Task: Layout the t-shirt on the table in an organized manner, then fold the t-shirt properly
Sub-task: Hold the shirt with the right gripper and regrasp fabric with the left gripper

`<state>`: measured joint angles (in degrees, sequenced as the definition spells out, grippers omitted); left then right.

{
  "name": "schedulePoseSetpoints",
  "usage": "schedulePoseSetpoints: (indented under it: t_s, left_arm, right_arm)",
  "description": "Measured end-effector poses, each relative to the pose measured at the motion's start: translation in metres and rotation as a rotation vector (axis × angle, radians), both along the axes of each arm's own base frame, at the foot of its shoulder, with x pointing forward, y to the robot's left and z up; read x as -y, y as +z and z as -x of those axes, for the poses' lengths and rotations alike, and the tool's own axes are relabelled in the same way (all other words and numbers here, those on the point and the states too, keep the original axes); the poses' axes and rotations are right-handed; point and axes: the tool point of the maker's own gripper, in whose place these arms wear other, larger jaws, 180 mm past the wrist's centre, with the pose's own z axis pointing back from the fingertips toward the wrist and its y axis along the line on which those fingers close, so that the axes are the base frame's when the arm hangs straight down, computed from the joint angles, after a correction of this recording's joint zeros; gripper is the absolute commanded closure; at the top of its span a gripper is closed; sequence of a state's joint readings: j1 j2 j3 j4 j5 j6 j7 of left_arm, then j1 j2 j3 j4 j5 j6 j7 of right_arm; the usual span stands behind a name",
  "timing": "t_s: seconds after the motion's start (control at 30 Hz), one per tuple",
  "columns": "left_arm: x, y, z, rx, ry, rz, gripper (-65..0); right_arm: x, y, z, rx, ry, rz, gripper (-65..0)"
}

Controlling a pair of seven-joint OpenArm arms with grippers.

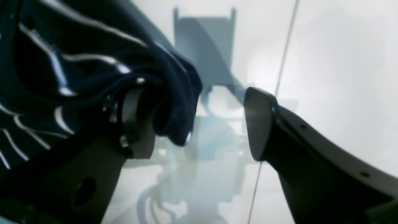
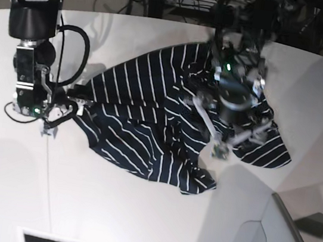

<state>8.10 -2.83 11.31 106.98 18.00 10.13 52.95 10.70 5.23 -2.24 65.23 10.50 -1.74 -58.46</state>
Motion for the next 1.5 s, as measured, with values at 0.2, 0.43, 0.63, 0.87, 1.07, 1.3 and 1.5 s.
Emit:
schedulePoseSetpoints:
  t_s: [0.2,0.43,0.63,0.87,1.07,1.3,1.5]
  left_arm:
    - [-0.011,-0.035,-0.03,-0.098,0.035,-0.007,-47.7]
    - [-0.005,-0.074,-0.029,-0.224,0.072,0.231,-40.8]
    - [-0.017,-0.072,-0.037,-0.169,0.089,0.233,-29.8]
    - [-0.008,-0.092,-0.043,-0.191,0.075,0.246,-29.8]
    - [0.007,-0.094,-0.044,-0.199,0.029,0.268,-29.6]
    - [0.011,-0.096,-0.043,-0.207,0.021,0.276,-19.9]
    - [0.015,-0.093,-0.043,-0.201,0.023,0.306,0.0]
  right_arm:
    - [-0.001,-0.001,0.0,0.006,0.002,0.003,-40.5]
    - [0.0,0.0,0.0,0.006,0.001,0.003,-40.5]
    - [0.0,-0.001,0.0,0.006,0.002,0.003,-40.5]
    - [-0.001,0.0,0.0,0.007,0.003,0.004,-40.5]
    - [-0.001,-0.001,0.0,0.007,0.003,0.004,-40.5]
    - [-0.001,-0.001,0.0,0.008,0.002,0.004,-40.5]
    - [-0.001,0.0,-0.001,0.013,0.002,0.005,-40.5]
